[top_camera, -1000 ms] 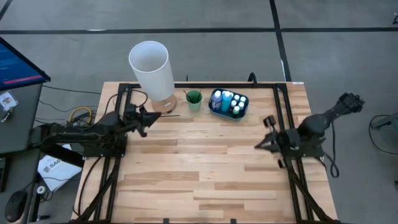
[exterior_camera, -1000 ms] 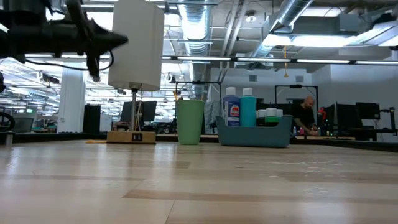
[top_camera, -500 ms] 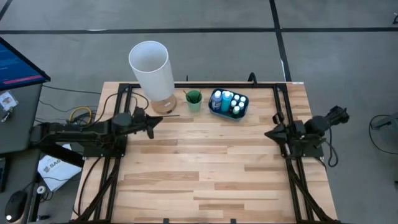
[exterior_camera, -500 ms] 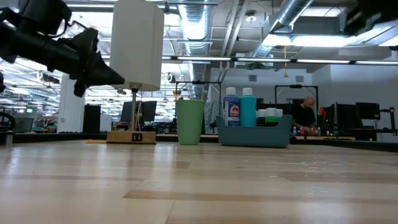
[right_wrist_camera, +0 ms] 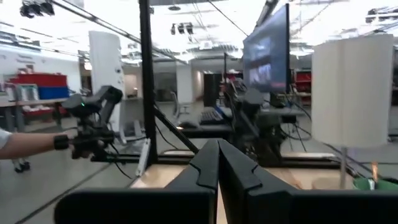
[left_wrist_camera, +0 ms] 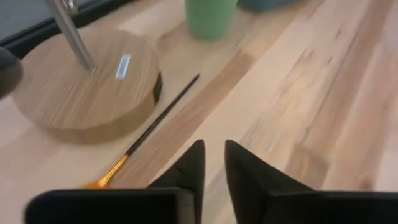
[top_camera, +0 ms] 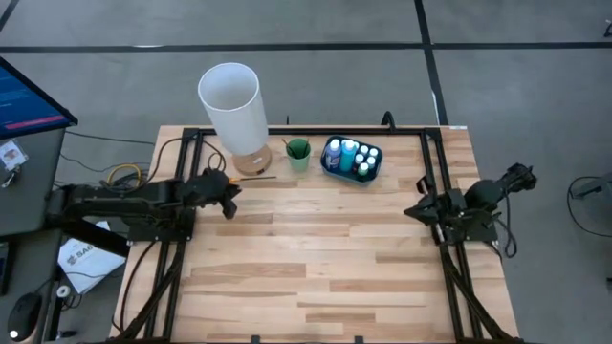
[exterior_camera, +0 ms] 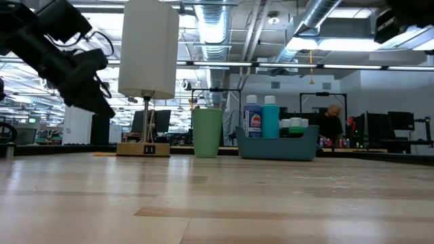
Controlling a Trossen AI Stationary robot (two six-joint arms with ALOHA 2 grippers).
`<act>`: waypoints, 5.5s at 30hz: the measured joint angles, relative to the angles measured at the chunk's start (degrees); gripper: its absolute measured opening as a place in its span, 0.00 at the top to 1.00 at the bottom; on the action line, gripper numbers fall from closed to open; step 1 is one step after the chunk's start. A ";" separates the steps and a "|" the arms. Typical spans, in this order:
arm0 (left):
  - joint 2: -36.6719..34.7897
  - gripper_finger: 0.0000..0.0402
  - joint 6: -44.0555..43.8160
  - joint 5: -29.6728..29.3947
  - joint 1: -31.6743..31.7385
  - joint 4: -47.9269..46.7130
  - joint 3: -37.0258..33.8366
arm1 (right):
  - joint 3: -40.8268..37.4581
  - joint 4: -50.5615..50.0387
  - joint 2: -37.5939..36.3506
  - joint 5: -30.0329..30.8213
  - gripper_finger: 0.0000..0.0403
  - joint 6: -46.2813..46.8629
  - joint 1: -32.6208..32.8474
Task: Pick & Place Paint Supplies
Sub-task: Put the gold paint brush into the green cup
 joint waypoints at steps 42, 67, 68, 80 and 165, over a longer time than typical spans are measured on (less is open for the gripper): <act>26.90 0.44 -0.79 -13.10 9.54 3.29 -0.09 | -0.01 -3.90 0.05 -1.53 1.00 6.25 0.00; 32.34 0.99 -11.61 1.13 9.20 7.30 -0.90 | -0.01 -2.30 0.07 -4.52 1.00 7.19 0.00; 32.12 0.99 -12.51 1.17 8.23 7.28 -0.98 | -0.01 -2.21 0.07 -4.52 1.00 7.19 0.00; 27.42 1.00 -27.81 5.85 -7.87 8.15 -1.51 | -0.01 -2.13 0.07 -4.50 1.00 7.17 0.00; 43.09 0.57 -32.33 0.34 -17.89 -11.52 13.29 | -0.01 -5.19 2.80 -4.24 1.00 10.62 -0.02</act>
